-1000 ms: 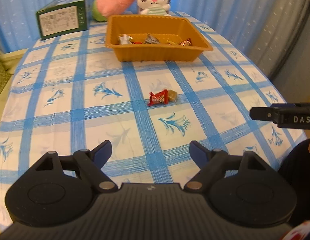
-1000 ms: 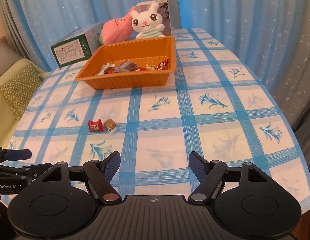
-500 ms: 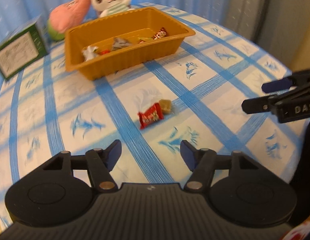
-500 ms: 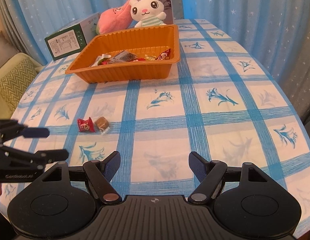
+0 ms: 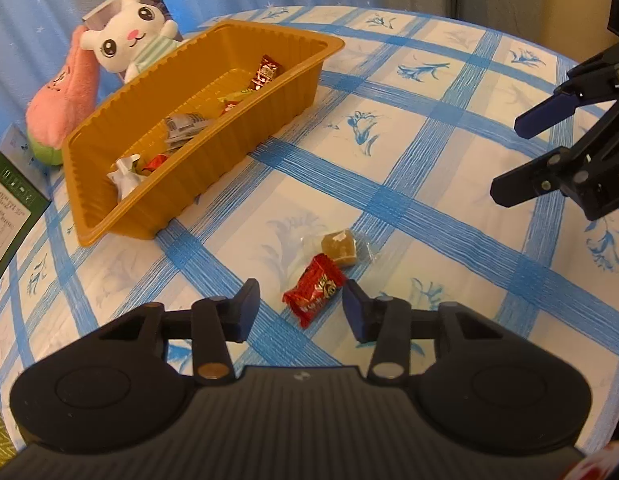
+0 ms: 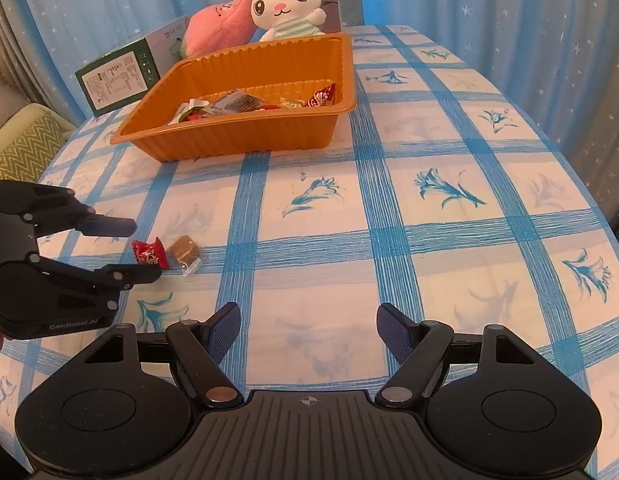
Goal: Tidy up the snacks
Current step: 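Lower the left tool onto the red candy and close on it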
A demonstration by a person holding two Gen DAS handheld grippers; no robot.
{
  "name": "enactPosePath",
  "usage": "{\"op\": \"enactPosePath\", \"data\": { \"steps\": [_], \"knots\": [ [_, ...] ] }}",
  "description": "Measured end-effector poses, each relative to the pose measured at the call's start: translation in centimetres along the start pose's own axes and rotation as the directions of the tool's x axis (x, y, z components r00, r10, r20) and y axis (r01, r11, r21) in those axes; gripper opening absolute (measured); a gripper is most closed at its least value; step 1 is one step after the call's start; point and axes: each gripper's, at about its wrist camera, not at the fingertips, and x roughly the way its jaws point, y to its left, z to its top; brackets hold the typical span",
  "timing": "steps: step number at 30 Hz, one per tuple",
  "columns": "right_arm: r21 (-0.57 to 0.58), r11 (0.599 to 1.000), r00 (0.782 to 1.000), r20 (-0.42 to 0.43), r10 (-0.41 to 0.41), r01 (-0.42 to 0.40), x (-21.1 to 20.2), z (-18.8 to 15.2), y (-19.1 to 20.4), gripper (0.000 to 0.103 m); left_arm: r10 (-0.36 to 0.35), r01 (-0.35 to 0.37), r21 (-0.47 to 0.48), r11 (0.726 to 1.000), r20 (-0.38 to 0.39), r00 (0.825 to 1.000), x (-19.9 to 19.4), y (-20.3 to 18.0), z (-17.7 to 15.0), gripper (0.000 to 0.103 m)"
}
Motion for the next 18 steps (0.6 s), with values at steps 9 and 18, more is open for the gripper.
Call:
{"op": "enactPosePath", "data": {
  "steps": [9, 18],
  "knots": [
    [-0.011, 1.0, 1.0, 0.0, 0.003, -0.003, 0.8, 0.5, 0.3, 0.075, -0.06, 0.063, -0.158, 0.986, 0.021, 0.998, 0.0, 0.8, -0.7, 0.016],
    [-0.146, 0.986, 0.996, 0.023, 0.087, -0.082, 2.4, 1.5, 2.8, 0.075, 0.009, -0.002, -0.527, 0.85, 0.009, 1.0, -2.1, 2.5, -4.2, 0.015]
  ]
}}
